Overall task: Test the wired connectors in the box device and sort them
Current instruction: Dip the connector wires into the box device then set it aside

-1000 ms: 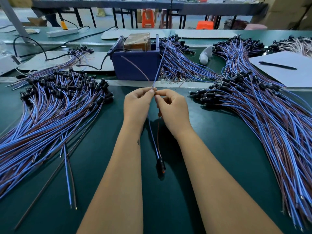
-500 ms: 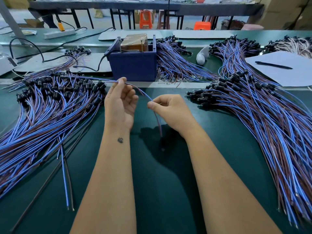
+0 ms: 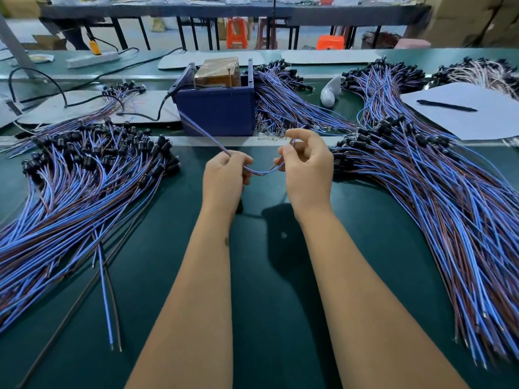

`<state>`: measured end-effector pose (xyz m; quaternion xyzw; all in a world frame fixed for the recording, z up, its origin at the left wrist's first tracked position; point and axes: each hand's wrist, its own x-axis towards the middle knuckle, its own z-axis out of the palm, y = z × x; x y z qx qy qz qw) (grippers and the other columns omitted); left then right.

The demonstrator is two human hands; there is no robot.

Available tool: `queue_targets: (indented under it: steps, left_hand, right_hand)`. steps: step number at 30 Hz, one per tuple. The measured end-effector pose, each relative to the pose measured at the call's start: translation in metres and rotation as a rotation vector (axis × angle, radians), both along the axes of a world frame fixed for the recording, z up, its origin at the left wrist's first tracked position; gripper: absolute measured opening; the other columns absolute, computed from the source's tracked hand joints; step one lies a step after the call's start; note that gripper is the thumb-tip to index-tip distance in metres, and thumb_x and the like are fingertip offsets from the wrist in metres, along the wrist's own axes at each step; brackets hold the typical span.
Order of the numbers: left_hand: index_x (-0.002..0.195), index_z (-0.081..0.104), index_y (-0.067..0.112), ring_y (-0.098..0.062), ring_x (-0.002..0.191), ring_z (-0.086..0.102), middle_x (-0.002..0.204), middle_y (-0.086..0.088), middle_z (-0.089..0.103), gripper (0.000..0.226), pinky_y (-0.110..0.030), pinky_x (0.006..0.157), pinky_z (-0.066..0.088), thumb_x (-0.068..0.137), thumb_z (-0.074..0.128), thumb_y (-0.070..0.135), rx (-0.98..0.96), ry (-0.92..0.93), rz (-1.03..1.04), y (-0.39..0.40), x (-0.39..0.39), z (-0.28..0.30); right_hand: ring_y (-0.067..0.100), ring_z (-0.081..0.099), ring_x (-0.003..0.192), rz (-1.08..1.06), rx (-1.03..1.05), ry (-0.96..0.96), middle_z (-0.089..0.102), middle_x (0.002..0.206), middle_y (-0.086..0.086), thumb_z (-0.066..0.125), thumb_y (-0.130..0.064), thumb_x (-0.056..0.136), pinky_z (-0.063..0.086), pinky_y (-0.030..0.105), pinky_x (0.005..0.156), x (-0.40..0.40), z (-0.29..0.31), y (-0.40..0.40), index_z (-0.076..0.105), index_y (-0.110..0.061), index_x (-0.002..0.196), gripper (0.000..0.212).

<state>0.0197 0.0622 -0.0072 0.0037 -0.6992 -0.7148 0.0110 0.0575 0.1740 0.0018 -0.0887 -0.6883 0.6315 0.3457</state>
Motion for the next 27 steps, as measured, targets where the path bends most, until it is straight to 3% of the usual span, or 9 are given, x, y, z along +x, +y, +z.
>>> queue_targets:
  steps: [6, 9, 12, 14, 17, 20, 22, 24, 27]
  left_hand:
    - [0.08, 0.065, 0.025, -0.006, 0.059, 0.052, 0.069, 0.009, 0.058, 0.029, -0.02, 0.058, 0.043, 0.1, 0.048, 0.012, -0.037, 0.311, -0.133, 0.028, 0.03, 0.003]
    - [0.085, 0.069, 0.024, -0.01, 0.071, 0.055, 0.079, 0.008, 0.063, 0.022, -0.03, 0.071, 0.048, 0.097, 0.052, 0.016, -0.207, 0.481, -0.264, 0.048, 0.049, -0.001]
    - [0.1, 0.073, 0.009, -0.013, 0.086, 0.059, 0.094, 0.004, 0.064, 0.019, -0.031, 0.083, 0.049, 0.096, 0.055, 0.012, -0.403, 0.689, -0.396, 0.065, 0.061, -0.008]
    - [0.11, 0.072, 0.004, -0.02, 0.101, 0.063, 0.109, -0.007, 0.068, 0.023, -0.034, 0.091, 0.05, 0.094, 0.056, 0.004, -0.427, 0.698, -0.538, 0.078, 0.071, -0.01]
    - [0.125, 0.067, 0.01, -0.025, 0.12, 0.059, 0.131, -0.008, 0.064, 0.052, -0.04, 0.101, 0.046, 0.082, 0.046, -0.01, -0.543, 0.712, -0.822, 0.093, 0.087, -0.009]
    - [0.126, 0.068, 0.025, -0.021, 0.117, 0.059, 0.125, 0.001, 0.068, 0.066, -0.04, 0.099, 0.043, 0.075, 0.044, -0.011, -0.784, 0.896, -0.907, 0.098, 0.089, -0.014]
    - [0.122, 0.07, 0.024, -0.024, 0.113, 0.059, 0.118, -0.003, 0.071, 0.06, -0.04, 0.097, 0.044, 0.079, 0.043, -0.008, -0.762, 0.847, -0.901, 0.098, 0.088, -0.013]
    - [0.112, 0.074, 0.018, -0.029, 0.107, 0.061, 0.109, -0.007, 0.072, 0.052, -0.04, 0.093, 0.046, 0.08, 0.044, -0.009, -0.701, 0.776, -0.845, 0.096, 0.089, -0.009]
    - [0.085, 0.072, 0.013, -0.029, 0.095, 0.059, 0.095, -0.007, 0.071, 0.04, -0.042, 0.084, 0.047, 0.07, 0.041, -0.007, -0.647, 0.665, -0.777, 0.09, 0.089, -0.005]
  right_hand:
    - [0.013, 0.058, 0.062, -0.148, 0.024, -0.072, 0.064, 0.084, 0.013, 0.054, 0.001, 0.092, 0.05, 0.033, 0.07, 0.002, -0.004, 0.035, 0.055, -0.016, 0.113, 0.028]
    - [0.017, 0.059, 0.07, -0.171, 0.068, -0.153, 0.064, 0.082, 0.006, 0.055, 0.001, 0.09, 0.049, 0.034, 0.074, 0.008, -0.002, 0.061, 0.053, -0.013, 0.122, 0.036]
    - [0.023, 0.062, 0.077, -0.16, 0.267, -0.302, 0.069, 0.091, 0.009, 0.057, -0.002, 0.09, 0.053, 0.041, 0.079, 0.017, 0.008, 0.095, 0.058, -0.013, 0.12, 0.032]
    - [0.023, 0.064, 0.082, -0.144, 0.446, -0.405, 0.069, 0.085, 0.002, 0.056, -0.003, 0.09, 0.053, 0.041, 0.083, 0.026, 0.02, 0.118, 0.062, -0.015, 0.117, 0.03]
    - [0.019, 0.062, 0.082, -0.104, 0.645, -0.517, 0.067, 0.077, -0.004, 0.051, 0.0, 0.088, 0.052, 0.037, 0.084, 0.04, 0.039, 0.147, 0.067, -0.017, 0.114, 0.035]
    - [0.025, 0.062, 0.085, -0.167, 0.745, -0.587, 0.069, 0.088, 0.004, 0.046, -0.001, 0.089, 0.051, 0.037, 0.079, 0.051, 0.047, 0.166, 0.07, -0.021, 0.108, 0.037]
    - [0.028, 0.059, 0.094, -0.247, 0.79, -0.665, 0.069, 0.105, 0.009, 0.045, -0.004, 0.09, 0.049, 0.036, 0.077, 0.053, 0.047, 0.171, 0.069, -0.023, 0.111, 0.038]
    - [0.034, 0.054, 0.108, -0.355, 0.892, -0.73, 0.064, 0.116, 0.012, 0.05, -0.011, 0.09, 0.047, 0.039, 0.087, 0.051, 0.043, 0.165, 0.067, -0.023, 0.119, 0.036]
    - [0.033, 0.055, 0.105, -0.35, 0.872, -0.536, 0.063, 0.112, 0.015, 0.056, -0.014, 0.09, 0.045, 0.038, 0.091, 0.039, 0.035, 0.136, 0.068, -0.019, 0.118, 0.031]
